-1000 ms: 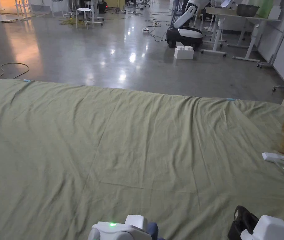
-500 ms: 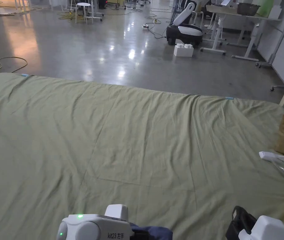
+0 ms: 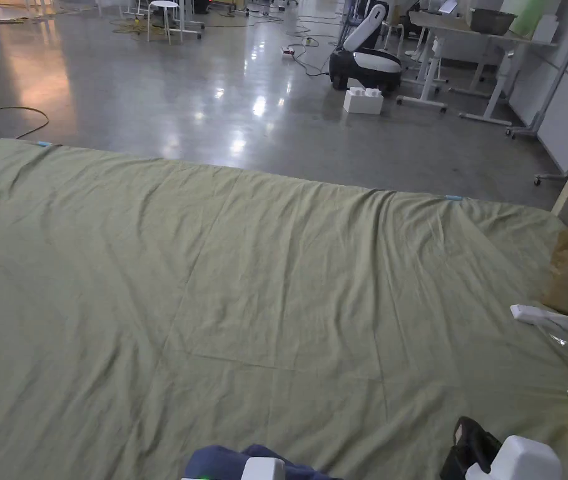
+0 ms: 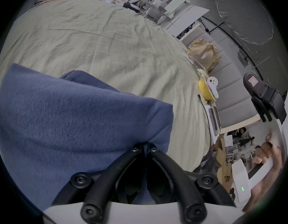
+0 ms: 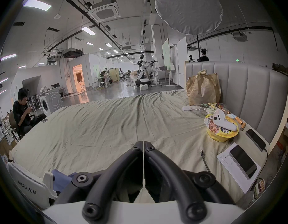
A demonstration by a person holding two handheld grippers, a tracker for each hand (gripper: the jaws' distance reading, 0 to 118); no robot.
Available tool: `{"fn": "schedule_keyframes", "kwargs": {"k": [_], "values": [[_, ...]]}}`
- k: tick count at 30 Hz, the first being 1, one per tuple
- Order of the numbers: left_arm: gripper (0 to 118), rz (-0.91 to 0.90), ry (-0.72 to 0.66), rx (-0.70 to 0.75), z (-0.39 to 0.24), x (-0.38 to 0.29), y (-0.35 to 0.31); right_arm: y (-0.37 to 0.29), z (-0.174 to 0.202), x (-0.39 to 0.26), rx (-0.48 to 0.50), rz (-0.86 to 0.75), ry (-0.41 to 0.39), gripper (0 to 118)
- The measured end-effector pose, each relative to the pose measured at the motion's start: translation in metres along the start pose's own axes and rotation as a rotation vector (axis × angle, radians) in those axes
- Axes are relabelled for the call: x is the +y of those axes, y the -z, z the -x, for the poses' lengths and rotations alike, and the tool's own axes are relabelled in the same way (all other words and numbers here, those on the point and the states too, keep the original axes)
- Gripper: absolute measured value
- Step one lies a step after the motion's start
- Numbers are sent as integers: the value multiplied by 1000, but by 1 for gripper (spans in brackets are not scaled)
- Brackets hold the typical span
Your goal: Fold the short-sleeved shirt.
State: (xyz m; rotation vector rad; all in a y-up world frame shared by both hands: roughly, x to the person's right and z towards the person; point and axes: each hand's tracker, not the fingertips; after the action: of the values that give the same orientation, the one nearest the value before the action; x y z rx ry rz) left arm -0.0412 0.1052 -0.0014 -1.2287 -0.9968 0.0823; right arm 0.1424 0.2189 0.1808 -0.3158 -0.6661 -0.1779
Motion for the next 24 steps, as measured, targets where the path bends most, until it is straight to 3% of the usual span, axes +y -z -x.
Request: {"fn": "schedule_keyframes", "kwargs": {"k": [6, 12, 19, 24], "values": [[5, -21, 32, -56, -5, 11, -26, -3, 7, 4, 13, -13, -8, 2], [5, -271, 110, -89, -6, 48, -97, -2, 19, 19, 20, -65, -43, 2], [5, -701, 320, 255, -3, 76, -169, 2, 39, 46, 7, -176, -86, 2], [5, -903, 412, 514, 5, 76, -190, 4, 54, 58, -9, -257, -129, 2]]}}
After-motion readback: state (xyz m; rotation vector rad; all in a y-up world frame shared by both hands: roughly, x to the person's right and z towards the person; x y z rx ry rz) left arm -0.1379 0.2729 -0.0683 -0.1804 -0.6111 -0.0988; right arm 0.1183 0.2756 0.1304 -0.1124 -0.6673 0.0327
